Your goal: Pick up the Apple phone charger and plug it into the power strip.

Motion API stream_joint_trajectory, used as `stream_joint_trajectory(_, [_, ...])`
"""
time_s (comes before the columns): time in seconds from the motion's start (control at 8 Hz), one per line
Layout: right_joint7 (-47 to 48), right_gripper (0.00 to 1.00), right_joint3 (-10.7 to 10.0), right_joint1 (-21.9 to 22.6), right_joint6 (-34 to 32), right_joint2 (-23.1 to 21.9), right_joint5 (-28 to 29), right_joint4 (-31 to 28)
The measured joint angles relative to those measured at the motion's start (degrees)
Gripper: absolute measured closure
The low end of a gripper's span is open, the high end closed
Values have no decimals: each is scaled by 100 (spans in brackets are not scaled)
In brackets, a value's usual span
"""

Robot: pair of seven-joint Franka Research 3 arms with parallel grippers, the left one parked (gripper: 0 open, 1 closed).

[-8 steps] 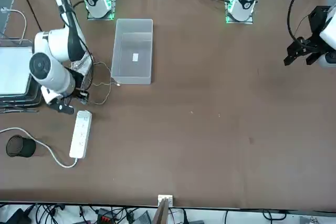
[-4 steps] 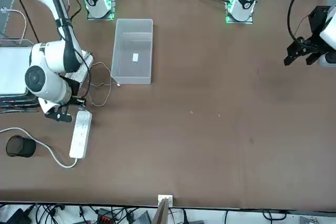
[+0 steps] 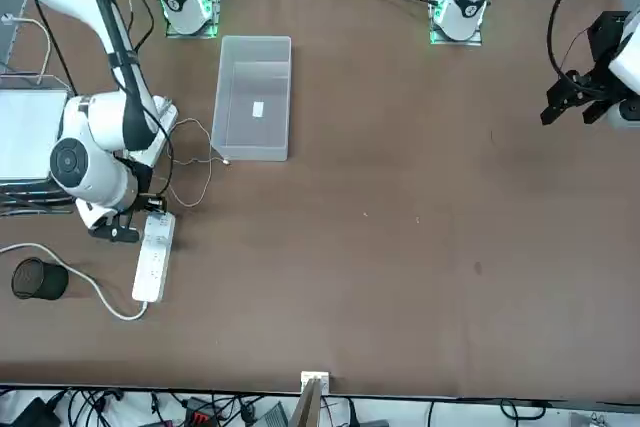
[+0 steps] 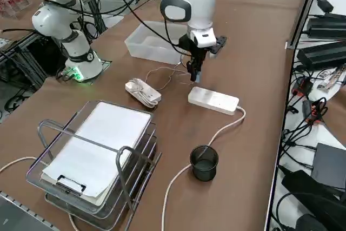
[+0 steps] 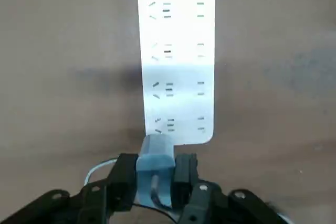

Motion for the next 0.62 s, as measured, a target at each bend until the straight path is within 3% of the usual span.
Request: stream_joint_trajectory(0.62, [-163,64,-3,-134,211,267,244,88])
